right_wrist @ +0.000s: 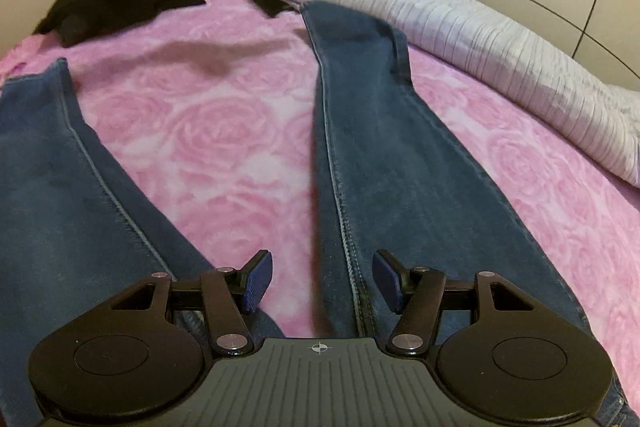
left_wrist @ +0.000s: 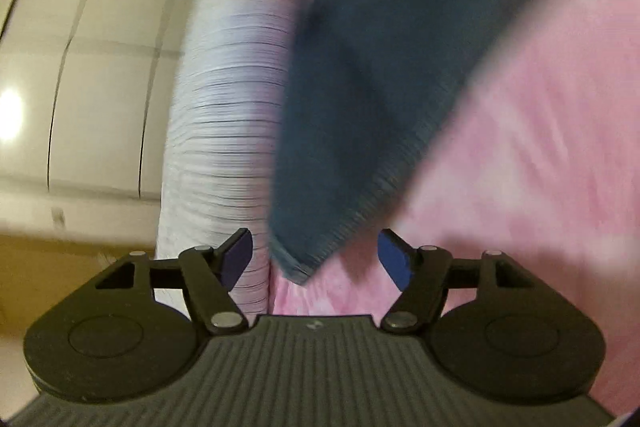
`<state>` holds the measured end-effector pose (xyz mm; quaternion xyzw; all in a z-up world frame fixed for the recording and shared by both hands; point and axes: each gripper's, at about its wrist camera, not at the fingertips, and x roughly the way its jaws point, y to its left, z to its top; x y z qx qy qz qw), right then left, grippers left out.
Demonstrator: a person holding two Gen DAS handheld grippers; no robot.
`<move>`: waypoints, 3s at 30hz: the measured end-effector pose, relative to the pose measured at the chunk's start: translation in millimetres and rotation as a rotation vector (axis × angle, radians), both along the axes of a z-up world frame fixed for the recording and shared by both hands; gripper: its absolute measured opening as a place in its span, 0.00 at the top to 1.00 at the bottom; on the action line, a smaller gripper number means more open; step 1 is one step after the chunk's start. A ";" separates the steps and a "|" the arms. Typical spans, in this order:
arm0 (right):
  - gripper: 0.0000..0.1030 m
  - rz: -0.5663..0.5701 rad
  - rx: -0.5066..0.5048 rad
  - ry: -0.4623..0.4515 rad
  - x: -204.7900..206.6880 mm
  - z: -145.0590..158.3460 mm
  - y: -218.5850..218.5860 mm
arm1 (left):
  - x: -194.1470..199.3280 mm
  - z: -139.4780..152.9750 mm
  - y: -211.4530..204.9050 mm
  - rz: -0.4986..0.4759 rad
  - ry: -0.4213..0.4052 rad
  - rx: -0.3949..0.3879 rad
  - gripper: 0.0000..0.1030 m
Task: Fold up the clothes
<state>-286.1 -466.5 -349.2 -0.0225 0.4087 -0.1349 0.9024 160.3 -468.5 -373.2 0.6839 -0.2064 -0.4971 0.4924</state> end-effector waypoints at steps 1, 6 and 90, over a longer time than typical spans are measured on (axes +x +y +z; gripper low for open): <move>0.43 0.002 -0.012 0.009 3.2 -1.9 -0.2 | 1.0 -14.5 3.5 -0.041 -0.063 0.013 0.35; 0.43 -0.003 -0.011 0.025 15.6 -11.4 -5.5 | 7.6 -56.1 -13.6 -0.162 -0.251 -0.055 0.48; 0.49 -0.512 0.034 -0.191 -114.2 35.0 -138.6 | 58.7 33.4 94.8 0.433 0.589 0.155 0.44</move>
